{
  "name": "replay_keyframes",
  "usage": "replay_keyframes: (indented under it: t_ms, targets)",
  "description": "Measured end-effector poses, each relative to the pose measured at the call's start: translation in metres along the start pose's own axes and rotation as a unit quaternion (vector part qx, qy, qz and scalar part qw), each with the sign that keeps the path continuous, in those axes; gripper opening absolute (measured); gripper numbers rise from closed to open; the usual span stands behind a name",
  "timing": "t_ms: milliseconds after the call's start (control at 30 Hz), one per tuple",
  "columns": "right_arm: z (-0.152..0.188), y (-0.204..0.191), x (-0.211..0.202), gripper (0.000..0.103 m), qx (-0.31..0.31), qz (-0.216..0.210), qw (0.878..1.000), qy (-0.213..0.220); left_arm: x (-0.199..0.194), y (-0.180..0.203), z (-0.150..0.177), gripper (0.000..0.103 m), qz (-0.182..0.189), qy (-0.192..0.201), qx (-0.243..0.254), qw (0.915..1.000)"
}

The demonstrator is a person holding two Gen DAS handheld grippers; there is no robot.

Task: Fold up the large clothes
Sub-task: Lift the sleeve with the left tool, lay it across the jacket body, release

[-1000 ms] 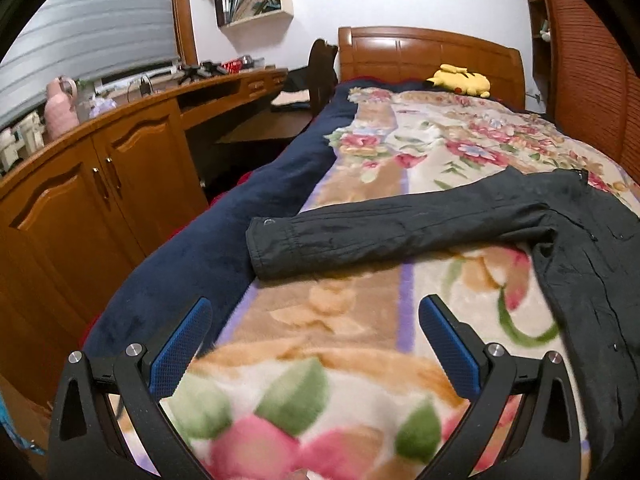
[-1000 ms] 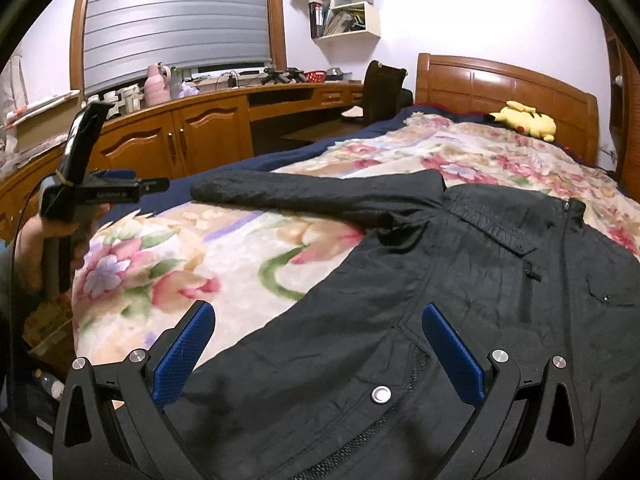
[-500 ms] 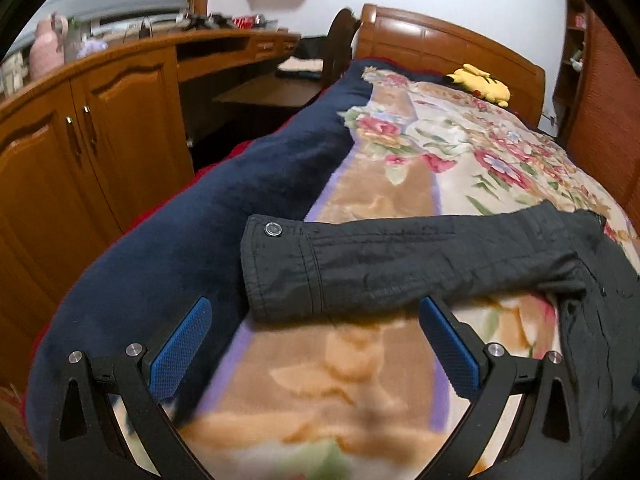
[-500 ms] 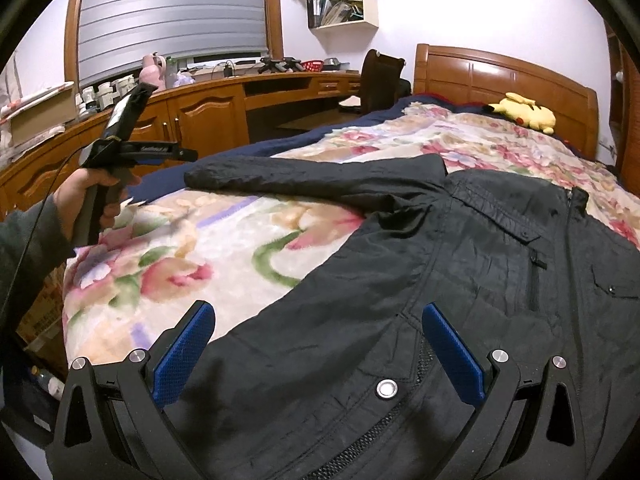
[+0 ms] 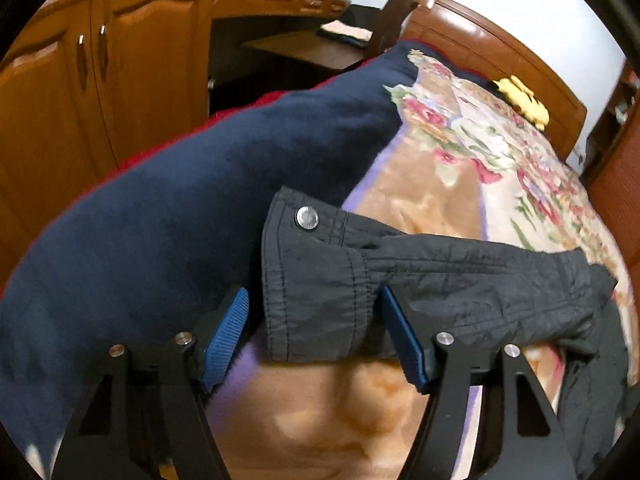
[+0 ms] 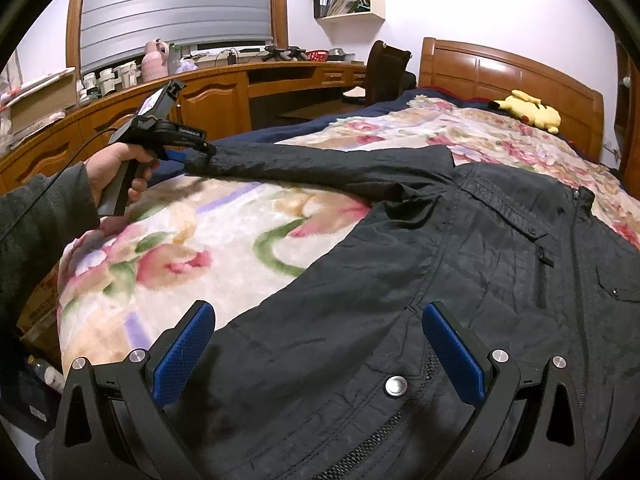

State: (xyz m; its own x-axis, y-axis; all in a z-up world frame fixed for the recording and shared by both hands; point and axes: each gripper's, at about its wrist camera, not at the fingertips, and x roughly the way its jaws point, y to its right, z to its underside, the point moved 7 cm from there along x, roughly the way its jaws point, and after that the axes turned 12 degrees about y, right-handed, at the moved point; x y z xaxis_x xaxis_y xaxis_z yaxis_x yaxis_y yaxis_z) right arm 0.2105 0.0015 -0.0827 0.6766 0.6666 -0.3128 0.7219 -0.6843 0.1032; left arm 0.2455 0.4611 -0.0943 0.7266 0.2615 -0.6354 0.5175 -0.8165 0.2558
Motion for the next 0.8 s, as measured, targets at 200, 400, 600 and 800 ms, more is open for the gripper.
replay_keyframes:
  t_ms: [200, 400, 600, 800]
  targets:
    - [0.001, 0.002, 0.004, 0.103, 0.001, -0.001, 1.000, -0.002, 0.005, -0.002, 0.015, 0.063, -0.003, -0.019, 0.005, 0.9998]
    - [0.002, 0.002, 0.004, 0.103, 0.006, 0.000, 1.000, -0.002, -0.006, 0.019, 0.019, 0.020, 0.041, -0.049, 0.030, 0.9975]
    - [-0.001, 0.009, -0.001, 0.103, 0.027, 0.001, 1.000, 0.008, -0.070, 0.082, 0.001, 0.019, 0.046, 0.012, 0.106, 0.9932]
    - [-0.010, 0.039, -0.027, 0.103, 0.094, 0.000, 0.995, 0.032, -0.126, 0.154, 0.001, 0.015, 0.093, 0.038, 0.158, 0.9823]
